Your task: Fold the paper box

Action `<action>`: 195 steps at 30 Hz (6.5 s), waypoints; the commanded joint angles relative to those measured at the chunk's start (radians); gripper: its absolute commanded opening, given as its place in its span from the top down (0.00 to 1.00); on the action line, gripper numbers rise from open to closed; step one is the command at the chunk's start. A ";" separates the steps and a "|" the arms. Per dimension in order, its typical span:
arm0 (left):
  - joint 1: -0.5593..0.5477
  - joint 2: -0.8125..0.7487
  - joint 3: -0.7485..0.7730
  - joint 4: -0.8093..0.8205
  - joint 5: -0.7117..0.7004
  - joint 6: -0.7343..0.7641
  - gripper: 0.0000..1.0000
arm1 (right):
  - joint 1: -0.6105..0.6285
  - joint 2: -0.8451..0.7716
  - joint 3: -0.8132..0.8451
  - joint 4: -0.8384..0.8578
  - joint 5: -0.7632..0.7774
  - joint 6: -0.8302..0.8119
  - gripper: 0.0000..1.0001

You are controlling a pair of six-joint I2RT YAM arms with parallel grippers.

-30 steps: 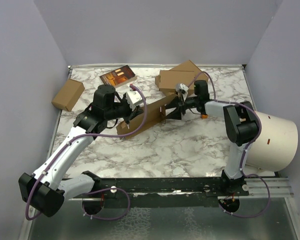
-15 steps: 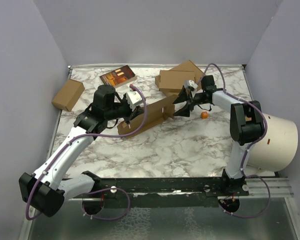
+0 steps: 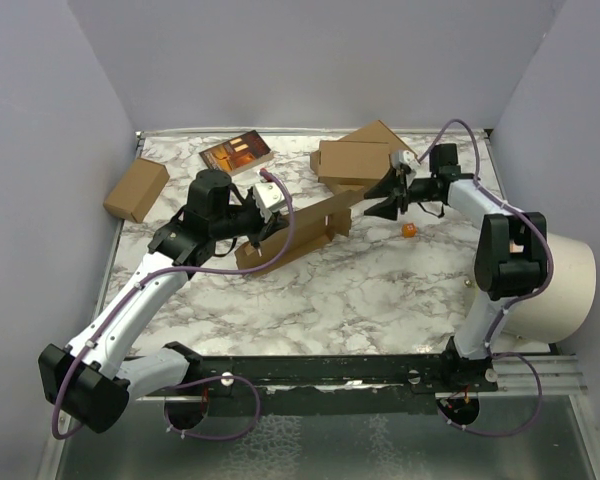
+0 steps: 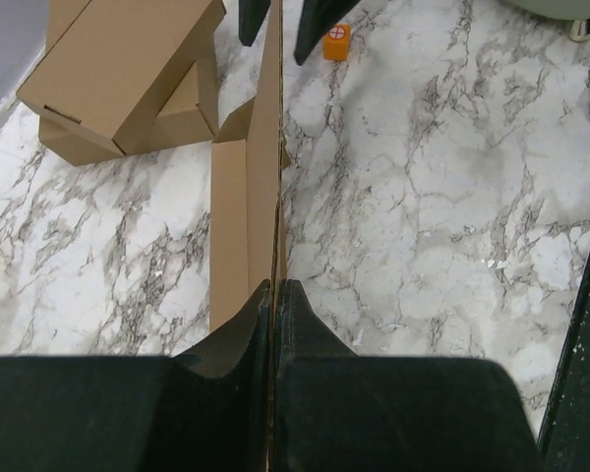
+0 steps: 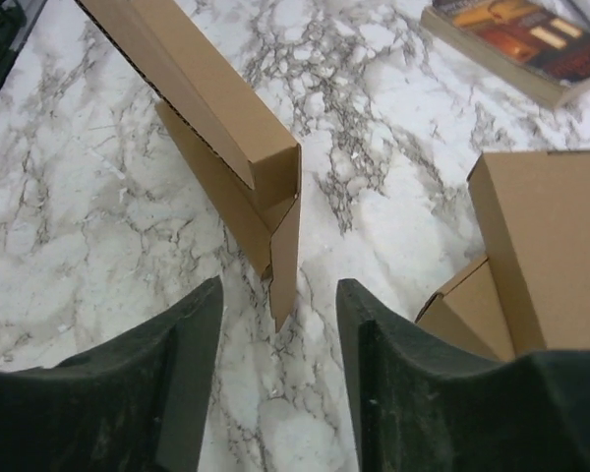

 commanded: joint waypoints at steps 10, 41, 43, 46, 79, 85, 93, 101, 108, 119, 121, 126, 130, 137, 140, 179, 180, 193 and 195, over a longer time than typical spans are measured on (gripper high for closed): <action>0.002 0.023 0.004 -0.026 0.050 -0.022 1.00 | 0.085 -0.001 -0.158 0.572 0.314 0.537 0.84; 0.002 0.031 -0.009 -0.005 0.086 -0.031 1.00 | 0.196 0.065 -0.310 0.991 0.200 0.889 0.56; 0.003 0.032 -0.010 -0.004 0.089 -0.033 1.00 | 0.197 0.069 -0.322 1.038 0.195 0.928 0.56; 0.002 0.033 -0.011 -0.002 0.093 -0.034 1.00 | 0.198 0.085 -0.344 1.136 0.194 1.022 0.58; 0.032 0.052 -0.026 0.051 0.142 -0.087 1.00 | 0.235 0.161 -0.418 1.471 0.288 1.207 0.81; 0.051 0.047 -0.037 0.082 0.148 -0.115 1.00 | 0.240 0.155 -0.420 1.466 0.290 1.193 0.90; 0.090 0.030 -0.056 0.206 0.125 -0.283 1.00 | 0.241 0.071 -0.395 1.315 0.348 1.093 0.97; 0.119 -0.014 -0.095 0.328 0.002 -0.487 0.61 | 0.242 -0.019 -0.254 0.855 0.428 0.909 0.98; 0.128 -0.072 -0.116 0.311 -0.120 -0.507 0.31 | 0.242 -0.038 -0.132 0.478 0.484 0.738 0.98; 0.151 -0.040 -0.122 0.253 -0.135 -0.503 0.30 | 0.242 -0.033 -0.077 0.160 0.644 0.594 0.99; 0.153 -0.033 -0.118 0.252 -0.134 -0.499 0.29 | 0.242 -0.026 -0.074 0.163 0.662 0.602 0.99; 0.153 -0.003 -0.088 0.232 -0.146 -0.461 0.28 | 0.242 0.008 -0.019 0.166 0.688 0.635 0.99; 0.154 0.042 -0.047 0.192 -0.175 -0.450 0.28 | 0.242 0.053 0.041 0.137 0.700 0.634 0.99; 0.154 0.066 -0.046 0.182 -0.170 -0.478 0.31 | 0.251 0.084 0.062 0.116 0.755 0.601 0.99; 0.154 0.086 -0.044 0.182 -0.155 -0.481 0.41 | 0.262 0.099 0.077 0.105 0.774 0.592 0.98; 0.150 0.170 -0.040 0.164 -0.151 -0.443 1.00 | 0.303 0.113 -0.008 0.125 0.935 0.495 0.81; 0.151 0.170 -0.040 0.164 -0.149 -0.443 1.00 | 0.307 0.112 -0.011 0.130 0.953 0.493 0.83; 0.150 0.170 -0.044 0.173 -0.142 -0.453 1.00 | 0.369 0.074 -0.054 0.195 1.194 0.492 0.86; 0.150 0.166 -0.049 0.174 -0.145 -0.453 1.00 | 0.369 0.071 -0.045 0.178 1.159 0.499 0.75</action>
